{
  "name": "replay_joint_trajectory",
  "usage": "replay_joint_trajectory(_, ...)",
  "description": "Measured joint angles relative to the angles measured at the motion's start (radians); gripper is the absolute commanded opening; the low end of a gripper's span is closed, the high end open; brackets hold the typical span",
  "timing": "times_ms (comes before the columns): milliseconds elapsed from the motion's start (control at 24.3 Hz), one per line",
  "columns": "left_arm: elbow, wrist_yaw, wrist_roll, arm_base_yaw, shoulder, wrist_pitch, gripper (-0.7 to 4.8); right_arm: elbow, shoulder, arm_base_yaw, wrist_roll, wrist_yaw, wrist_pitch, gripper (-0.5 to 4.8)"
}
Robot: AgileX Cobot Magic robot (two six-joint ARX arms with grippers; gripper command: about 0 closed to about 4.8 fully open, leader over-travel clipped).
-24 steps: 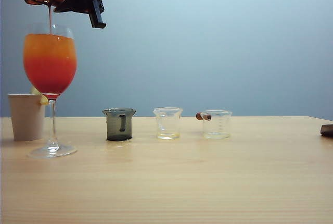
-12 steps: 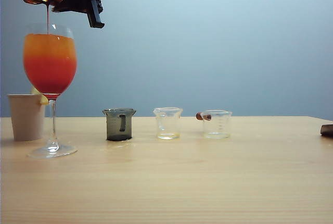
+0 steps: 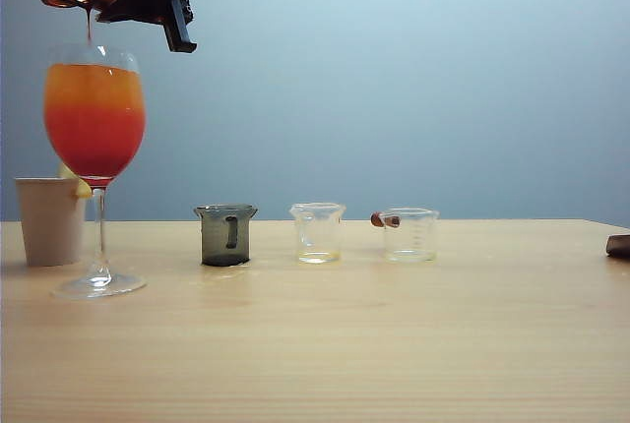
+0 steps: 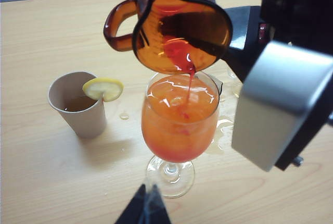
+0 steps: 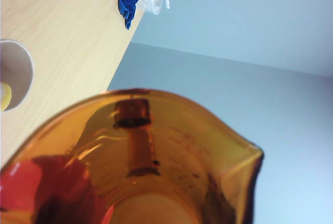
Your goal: Pick up the fourth measuring cup from the left, pour the grenadine inside into the goblet, and finally put the measuring cup back in its original place.
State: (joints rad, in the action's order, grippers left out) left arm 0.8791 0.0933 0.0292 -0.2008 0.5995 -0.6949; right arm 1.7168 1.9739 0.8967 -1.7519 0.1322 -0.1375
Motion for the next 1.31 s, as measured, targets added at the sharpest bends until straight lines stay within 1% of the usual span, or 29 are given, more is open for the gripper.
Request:
replay_joint_trajectory(986,0.000,-0.003,0.000,-0.005,0.000,0.000,-0.05,0.000,0.000,0.001,0.001,0.000,0.002,0.63)
replay_joint_trajectory(1232,0.000,-0.003,0.000,-0.005,0.000,0.000,-0.05,-0.001,0.000,0.001,0.086,0.000,0.002,0.63)
replay_joint_trajectory(1314,0.000,-0.003,0.000,-0.005,0.000,0.000,-0.05,-0.001,0.000,0.001,0.187,0.007,0.002,0.63)
